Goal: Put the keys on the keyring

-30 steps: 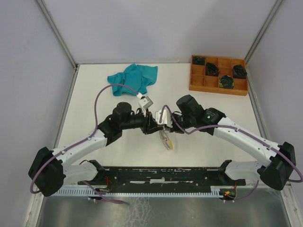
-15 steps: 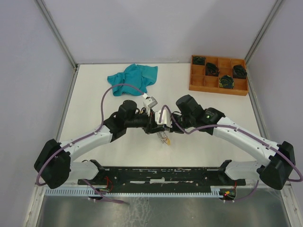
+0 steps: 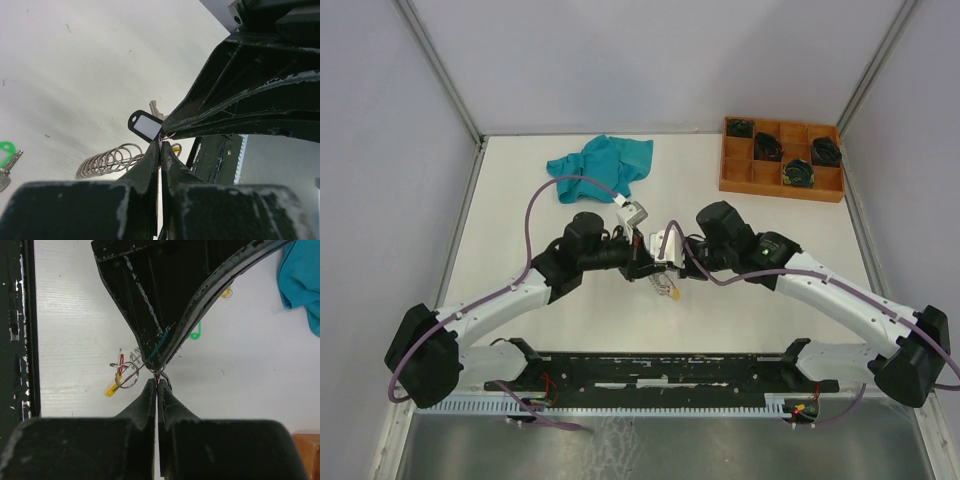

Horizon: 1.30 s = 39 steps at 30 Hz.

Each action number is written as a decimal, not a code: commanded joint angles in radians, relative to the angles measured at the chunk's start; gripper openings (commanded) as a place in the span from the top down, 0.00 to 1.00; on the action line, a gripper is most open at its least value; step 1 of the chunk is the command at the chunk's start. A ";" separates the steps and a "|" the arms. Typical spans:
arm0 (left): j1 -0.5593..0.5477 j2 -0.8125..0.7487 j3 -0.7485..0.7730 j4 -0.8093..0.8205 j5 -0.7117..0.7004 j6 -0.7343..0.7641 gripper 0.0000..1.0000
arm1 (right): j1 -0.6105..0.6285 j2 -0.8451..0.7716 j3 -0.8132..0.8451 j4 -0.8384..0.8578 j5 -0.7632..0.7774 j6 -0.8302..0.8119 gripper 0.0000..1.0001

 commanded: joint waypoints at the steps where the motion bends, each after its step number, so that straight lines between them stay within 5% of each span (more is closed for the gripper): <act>1: 0.012 -0.070 0.008 0.063 -0.083 0.020 0.97 | 0.003 -0.052 -0.035 0.016 0.031 0.033 0.99; 17: 0.011 -0.068 -0.005 0.187 -0.072 0.017 0.97 | 0.003 -0.015 -0.054 0.032 -0.016 0.059 0.99; 25: 0.011 -0.150 -0.040 0.130 -0.218 0.065 0.63 | 0.000 -0.025 -0.028 0.027 0.071 0.083 0.99; 39: 0.012 -0.349 0.049 -0.234 -0.602 0.243 0.41 | -0.138 0.038 0.019 0.074 0.238 0.236 0.99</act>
